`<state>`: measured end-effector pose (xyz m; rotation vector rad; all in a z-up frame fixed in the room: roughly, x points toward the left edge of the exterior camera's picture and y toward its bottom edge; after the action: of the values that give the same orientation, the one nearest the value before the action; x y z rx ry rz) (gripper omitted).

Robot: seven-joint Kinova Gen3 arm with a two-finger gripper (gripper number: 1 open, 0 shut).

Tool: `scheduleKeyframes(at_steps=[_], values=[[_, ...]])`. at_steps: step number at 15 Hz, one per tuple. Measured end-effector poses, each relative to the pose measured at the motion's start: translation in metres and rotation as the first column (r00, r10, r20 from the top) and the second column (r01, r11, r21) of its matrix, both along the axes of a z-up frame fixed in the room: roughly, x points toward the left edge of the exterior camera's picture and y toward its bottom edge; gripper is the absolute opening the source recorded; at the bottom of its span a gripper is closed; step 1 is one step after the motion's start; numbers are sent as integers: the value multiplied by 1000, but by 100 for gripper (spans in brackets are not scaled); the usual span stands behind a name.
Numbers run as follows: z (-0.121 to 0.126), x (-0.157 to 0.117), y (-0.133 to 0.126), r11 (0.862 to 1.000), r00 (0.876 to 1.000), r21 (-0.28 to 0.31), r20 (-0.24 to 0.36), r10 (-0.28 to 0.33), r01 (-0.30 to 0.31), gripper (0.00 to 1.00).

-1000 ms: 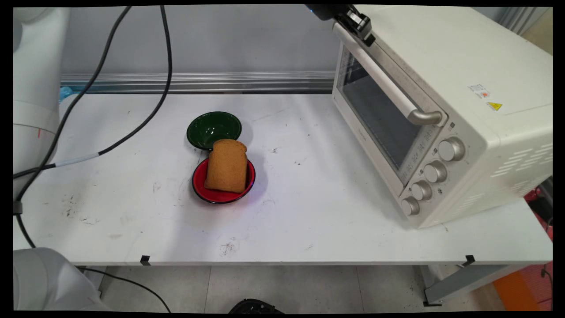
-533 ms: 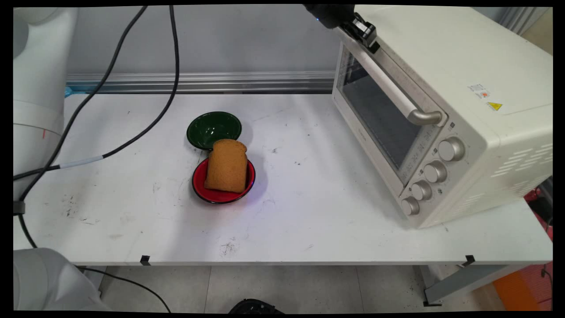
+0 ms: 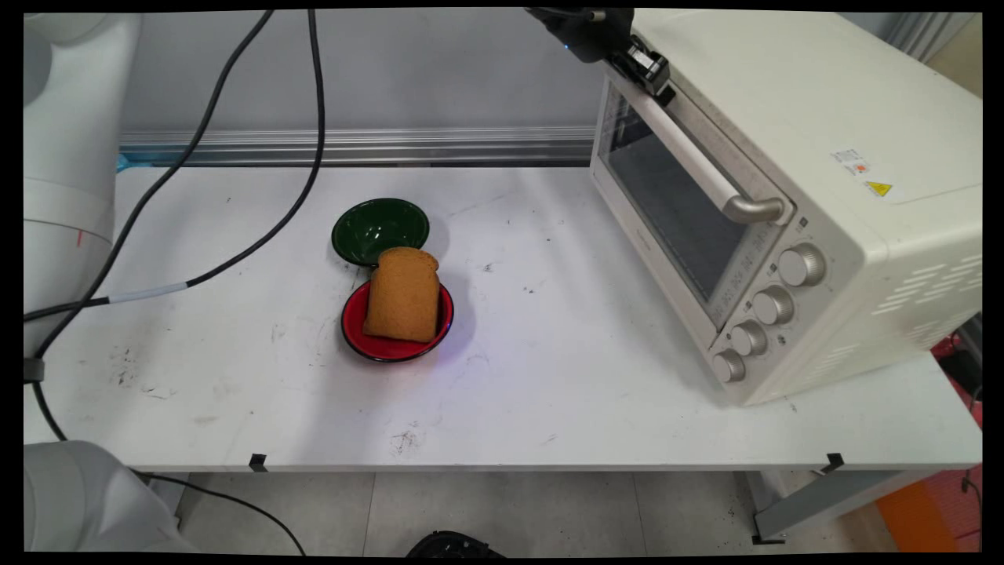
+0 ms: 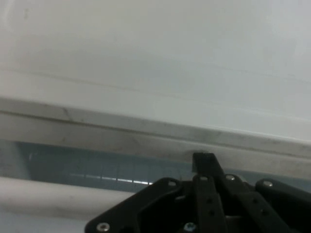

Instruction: Open the oven

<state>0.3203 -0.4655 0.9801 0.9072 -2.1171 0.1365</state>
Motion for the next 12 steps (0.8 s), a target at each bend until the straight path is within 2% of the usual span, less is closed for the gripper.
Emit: scheduleKeyframes(at_steps=[12], values=[[-10,11,15,1000,999,24,35,-19,18,0]])
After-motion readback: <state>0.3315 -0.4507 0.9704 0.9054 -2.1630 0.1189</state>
